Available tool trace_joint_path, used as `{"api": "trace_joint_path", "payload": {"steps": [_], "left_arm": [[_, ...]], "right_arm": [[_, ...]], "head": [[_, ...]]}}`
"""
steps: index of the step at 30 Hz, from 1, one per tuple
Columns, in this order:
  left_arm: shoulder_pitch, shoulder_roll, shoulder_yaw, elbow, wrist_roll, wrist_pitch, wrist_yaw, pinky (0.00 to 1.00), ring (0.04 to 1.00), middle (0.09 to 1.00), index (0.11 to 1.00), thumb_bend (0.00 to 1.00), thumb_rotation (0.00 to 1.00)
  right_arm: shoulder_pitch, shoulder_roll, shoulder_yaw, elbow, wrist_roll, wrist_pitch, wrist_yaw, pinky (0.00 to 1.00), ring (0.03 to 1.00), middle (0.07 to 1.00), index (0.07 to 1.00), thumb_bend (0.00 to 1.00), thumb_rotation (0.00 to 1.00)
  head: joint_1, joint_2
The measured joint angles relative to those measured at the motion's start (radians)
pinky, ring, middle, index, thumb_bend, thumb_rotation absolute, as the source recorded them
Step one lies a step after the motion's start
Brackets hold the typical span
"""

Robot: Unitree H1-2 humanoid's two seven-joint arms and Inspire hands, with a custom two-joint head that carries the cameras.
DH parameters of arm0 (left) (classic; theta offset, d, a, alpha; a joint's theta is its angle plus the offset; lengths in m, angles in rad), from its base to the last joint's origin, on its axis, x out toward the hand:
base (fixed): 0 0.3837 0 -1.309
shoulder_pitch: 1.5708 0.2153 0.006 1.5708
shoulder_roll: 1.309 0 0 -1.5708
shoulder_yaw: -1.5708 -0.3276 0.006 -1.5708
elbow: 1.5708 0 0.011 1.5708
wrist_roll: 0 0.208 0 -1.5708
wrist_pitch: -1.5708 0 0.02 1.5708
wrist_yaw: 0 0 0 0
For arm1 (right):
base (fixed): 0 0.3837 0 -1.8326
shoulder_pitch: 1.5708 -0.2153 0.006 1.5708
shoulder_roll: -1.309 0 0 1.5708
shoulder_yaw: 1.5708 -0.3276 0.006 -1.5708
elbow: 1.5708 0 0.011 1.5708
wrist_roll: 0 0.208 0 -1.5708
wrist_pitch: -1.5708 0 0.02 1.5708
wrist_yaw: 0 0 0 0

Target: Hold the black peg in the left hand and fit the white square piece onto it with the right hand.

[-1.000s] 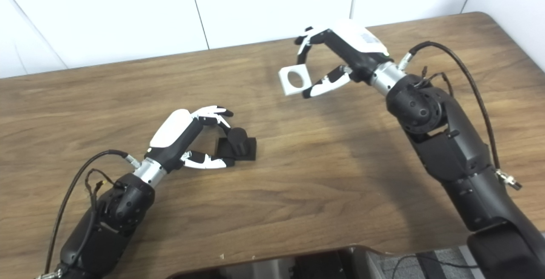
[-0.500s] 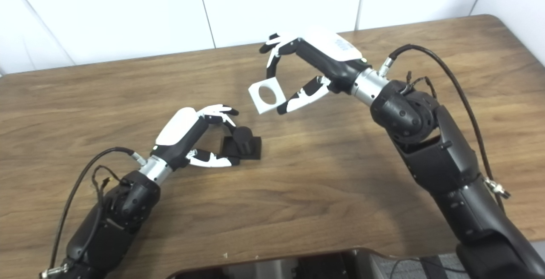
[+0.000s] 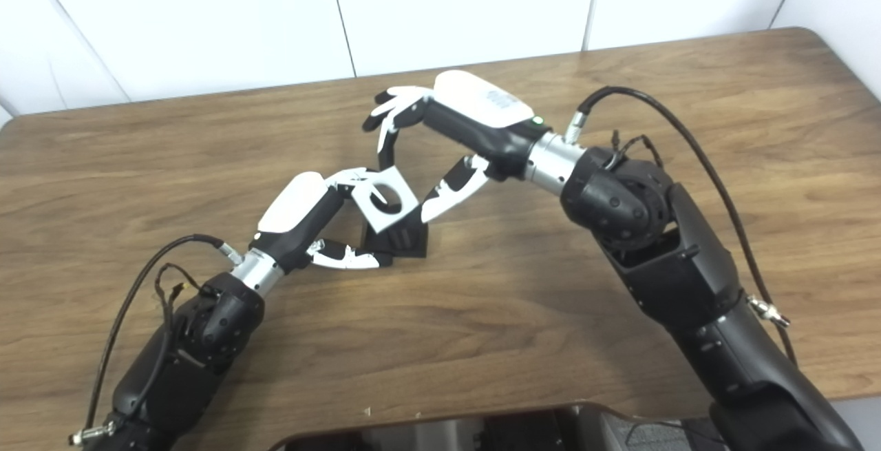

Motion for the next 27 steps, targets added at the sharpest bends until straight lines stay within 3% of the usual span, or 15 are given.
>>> {"api": "trace_joint_path", "payload": {"steps": [15,27], "left_arm": [[0.001,-0.003,0.0,-0.001,0.001,0.006,0.004,0.75,0.87,0.822,0.486,0.52,0.08],[0.002,-0.003,-0.002,-0.001,0.001,0.006,0.01,0.77,0.874,0.825,0.486,0.52,0.08]], "right_arm": [[0.025,0.013,0.026,0.038,-0.037,0.003,0.004,0.93,0.929,0.81,0.481,0.52,0.15],[0.009,0.013,-0.002,0.077,-0.042,0.002,-0.006,0.84,0.921,0.808,0.481,0.52,0.15]], "head": [[0.002,0.0],[0.0,-0.002]]}}
